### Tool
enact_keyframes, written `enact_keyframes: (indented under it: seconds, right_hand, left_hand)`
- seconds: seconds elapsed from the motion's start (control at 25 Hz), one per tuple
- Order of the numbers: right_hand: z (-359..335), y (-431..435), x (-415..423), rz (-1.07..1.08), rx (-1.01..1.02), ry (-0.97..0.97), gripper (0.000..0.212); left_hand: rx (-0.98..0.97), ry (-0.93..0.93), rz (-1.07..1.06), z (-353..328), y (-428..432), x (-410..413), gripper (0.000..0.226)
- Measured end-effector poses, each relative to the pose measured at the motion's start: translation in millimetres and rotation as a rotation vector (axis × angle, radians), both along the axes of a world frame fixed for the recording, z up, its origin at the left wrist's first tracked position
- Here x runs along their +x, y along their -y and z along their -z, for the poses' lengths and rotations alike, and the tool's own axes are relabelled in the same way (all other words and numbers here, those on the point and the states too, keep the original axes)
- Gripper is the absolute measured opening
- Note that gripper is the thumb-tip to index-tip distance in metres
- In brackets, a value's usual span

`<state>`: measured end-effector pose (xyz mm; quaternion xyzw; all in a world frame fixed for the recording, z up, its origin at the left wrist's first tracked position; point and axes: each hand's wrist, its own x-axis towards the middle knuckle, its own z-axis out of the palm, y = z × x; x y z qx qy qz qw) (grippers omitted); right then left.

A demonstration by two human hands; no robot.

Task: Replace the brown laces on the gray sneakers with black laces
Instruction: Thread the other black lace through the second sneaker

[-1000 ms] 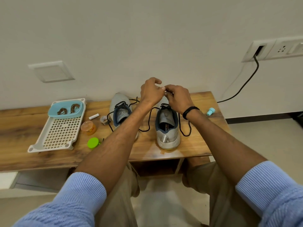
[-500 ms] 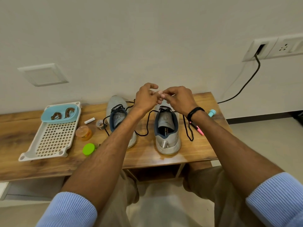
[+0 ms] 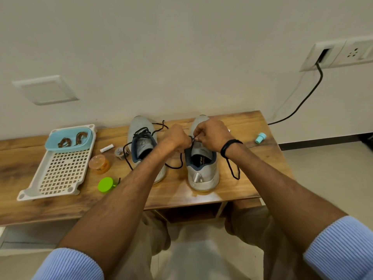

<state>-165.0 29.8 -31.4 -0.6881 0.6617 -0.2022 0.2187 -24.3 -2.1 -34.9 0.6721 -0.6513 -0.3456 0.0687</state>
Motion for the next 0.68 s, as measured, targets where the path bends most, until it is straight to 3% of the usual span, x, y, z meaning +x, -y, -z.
enact_keyframes:
  seconds: [0.12, 0.32, 0.52, 0.68]
  right_hand:
    - [3, 0, -1, 0.011, 0.012, 0.019, 0.017]
    - [8, 1, 1, 0.044, 0.0, 0.026, 0.019]
    - [15, 0, 7, 0.117, 0.027, 0.134, 0.017]
    - [17, -3, 11, 0.144, 0.004, 0.208, 0.019]
  left_hand:
    - [0.084, -0.113, -0.104, 0, 7, 12, 0.028]
    - [0.196, -0.354, -0.179, -3, 7, 20, 0.016]
    - [0.215, -0.296, -0.195, 1, 13, 13, 0.005]
    - [0.207, -0.221, -0.164, -1, 14, 9, 0.008]
